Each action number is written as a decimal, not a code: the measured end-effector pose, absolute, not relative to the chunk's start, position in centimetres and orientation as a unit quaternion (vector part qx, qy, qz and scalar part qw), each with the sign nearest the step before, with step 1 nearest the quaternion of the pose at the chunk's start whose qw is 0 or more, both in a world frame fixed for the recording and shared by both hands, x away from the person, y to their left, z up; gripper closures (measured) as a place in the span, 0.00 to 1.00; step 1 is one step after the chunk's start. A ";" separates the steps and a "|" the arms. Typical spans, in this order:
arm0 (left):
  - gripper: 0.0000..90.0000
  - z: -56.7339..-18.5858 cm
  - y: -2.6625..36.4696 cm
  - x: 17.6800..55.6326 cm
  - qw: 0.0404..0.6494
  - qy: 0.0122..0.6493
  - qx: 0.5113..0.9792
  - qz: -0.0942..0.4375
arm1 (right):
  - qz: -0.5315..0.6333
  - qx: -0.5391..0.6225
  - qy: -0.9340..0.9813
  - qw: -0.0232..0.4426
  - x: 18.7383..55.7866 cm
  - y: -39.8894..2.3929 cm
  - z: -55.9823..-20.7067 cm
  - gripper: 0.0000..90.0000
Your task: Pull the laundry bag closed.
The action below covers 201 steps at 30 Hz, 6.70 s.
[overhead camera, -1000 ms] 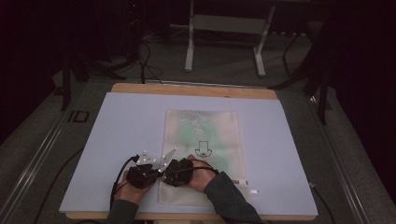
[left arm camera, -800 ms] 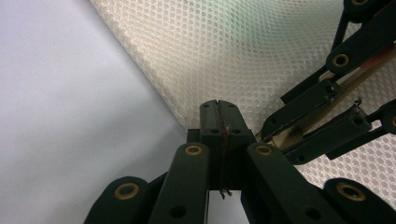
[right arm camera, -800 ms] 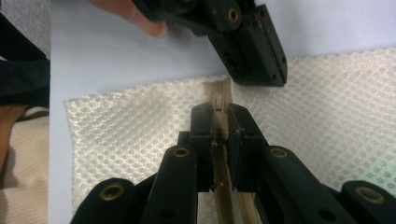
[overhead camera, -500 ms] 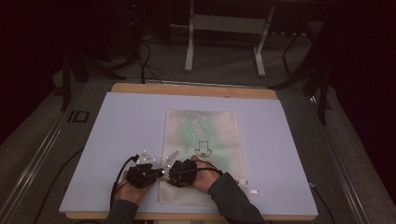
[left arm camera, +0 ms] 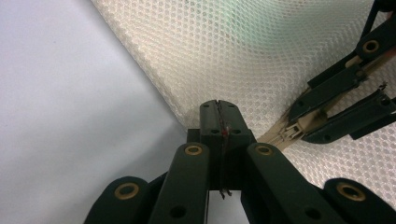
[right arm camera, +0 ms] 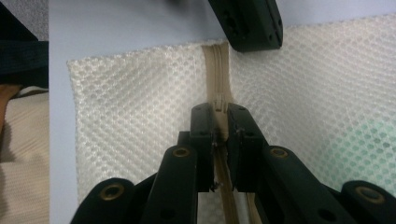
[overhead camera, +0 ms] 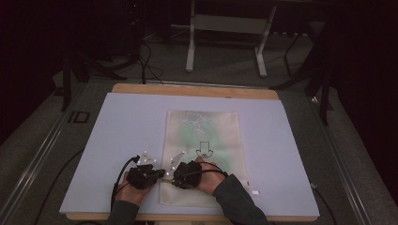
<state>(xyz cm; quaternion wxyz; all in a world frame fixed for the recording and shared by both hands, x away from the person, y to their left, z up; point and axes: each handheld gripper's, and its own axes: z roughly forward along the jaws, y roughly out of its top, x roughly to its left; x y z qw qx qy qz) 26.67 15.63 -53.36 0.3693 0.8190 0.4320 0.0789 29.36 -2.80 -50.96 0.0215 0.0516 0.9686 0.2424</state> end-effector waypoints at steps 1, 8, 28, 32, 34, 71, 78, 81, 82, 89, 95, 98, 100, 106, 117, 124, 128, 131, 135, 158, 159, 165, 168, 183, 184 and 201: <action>0.99 -53.4 15.6 26.7 0.370 0.432 0.819 0.079 | 0.242 0.051 0.969 0.022 29.4 -2.9 -50.9 0.91; 0.99 -53.4 15.6 26.7 0.370 0.432 0.818 0.079 | 0.245 0.053 0.968 0.024 29.3 -3.4 -50.9 0.91; 0.99 -53.4 15.6 26.6 0.368 0.431 0.820 0.082 | 0.239 0.055 0.969 0.028 29.0 -4.9 -50.5 0.91; 0.99 -53.4 15.6 26.6 0.368 0.431 0.820 0.082 | 0.237 0.052 0.970 0.030 29.0 -5.1 -50.4 0.91; 0.99 -53.4 15.6 26.6 0.368 0.431 0.820 0.082 | 0.237 0.053 0.970 0.031 28.9 -5.2 -50.4 0.91; 0.99 -53.3 15.6 26.6 0.366 0.432 0.820 0.082 | 0.233 0.060 0.970 0.032 28.6 -8.1 -50.3 0.91; 0.99 -53.3 15.6 26.6 0.366 0.432 0.820 0.082 | 0.232 0.064 0.970 0.034 28.5 -9.1 -50.1 0.91; 0.99 -53.3 15.6 26.5 0.366 0.432 0.820 0.083 | 0.231 0.063 0.970 0.036 28.5 -9.4 -50.1 0.91; 0.99 -53.3 15.5 26.5 0.366 0.433 0.820 0.082 | 0.226 0.064 0.971 0.037 28.5 -9.6 -50.0 0.91; 0.99 -53.3 15.5 26.5 0.366 0.433 0.820 0.082 | 0.228 0.065 0.971 0.038 28.4 -10.2 -49.9 0.91; 0.99 -53.3 15.6 26.5 0.366 0.433 0.820 0.082 | 0.225 0.066 0.971 0.038 28.4 -10.7 -49.9 0.91; 0.99 -53.3 15.6 26.5 0.366 0.433 0.820 0.082 | 0.223 0.070 0.972 0.040 28.3 -11.2 -49.8 0.91; 0.99 -53.3 15.6 26.5 0.366 0.433 0.820 0.082 | 0.224 0.072 0.971 0.040 28.3 -11.5 -49.6 0.91; 0.99 -53.3 15.6 26.5 0.366 0.434 0.819 0.082 | 0.224 0.073 0.971 0.042 28.4 -12.0 -49.5 0.91; 0.99 -53.3 15.6 26.5 0.366 0.433 0.819 0.082 | 0.226 0.074 0.970 0.041 28.4 -12.4 -49.2 0.91; 0.99 -53.3 15.6 26.5 0.366 0.434 0.819 0.082 | 0.225 0.078 0.970 0.040 28.5 -13.1 -49.1 0.91; 0.99 -53.3 15.6 26.5 0.366 0.434 0.819 0.082 | 0.228 0.082 0.969 0.041 28.5 -13.7 -49.0 0.91; 0.99 -53.3 15.6 26.5 0.367 0.434 0.819 0.082 | 0.227 0.085 0.969 0.042 28.5 -14.2 -48.9 0.91; 0.99 -53.3 15.6 26.6 0.367 0.434 0.819 0.081 | 0.227 0.094 0.968 0.044 28.6 -14.9 -48.9 0.91; 0.99 -53.3 15.6 26.5 0.366 0.434 0.819 0.082 | 0.231 0.112 0.966 0.040 28.5 -17.1 -48.7 0.91; 0.99 -53.3 15.6 26.5 0.366 0.435 0.819 0.081 | 0.233 0.114 0.965 0.038 28.5 -17.3 -48.7 0.91; 0.99 -53.3 15.6 26.5 0.368 0.435 0.818 0.079 | 0.233 0.122 0.964 0.038 28.4 -18.0 -48.7 0.91; 0.99 -53.3 15.6 26.5 0.367 0.434 0.819 0.082 | 0.230 0.122 0.965 0.038 28.4 -18.1 -48.7 0.91; 0.99 -53.3 15.5 26.5 0.367 0.434 0.819 0.083 | 0.231 0.127 0.964 0.039 28.3 -18.9 -48.5 0.91; 0.99 -53.3 15.6 26.5 0.367 0.434 0.819 0.083 | 0.229 0.128 0.964 0.039 28.3 -19.0 -48.5 0.91; 0.99 -53.3 15.6 26.5 0.366 0.434 0.819 0.083 | 0.235 0.151 0.960 0.033 28.2 -21.3 -48.5 0.91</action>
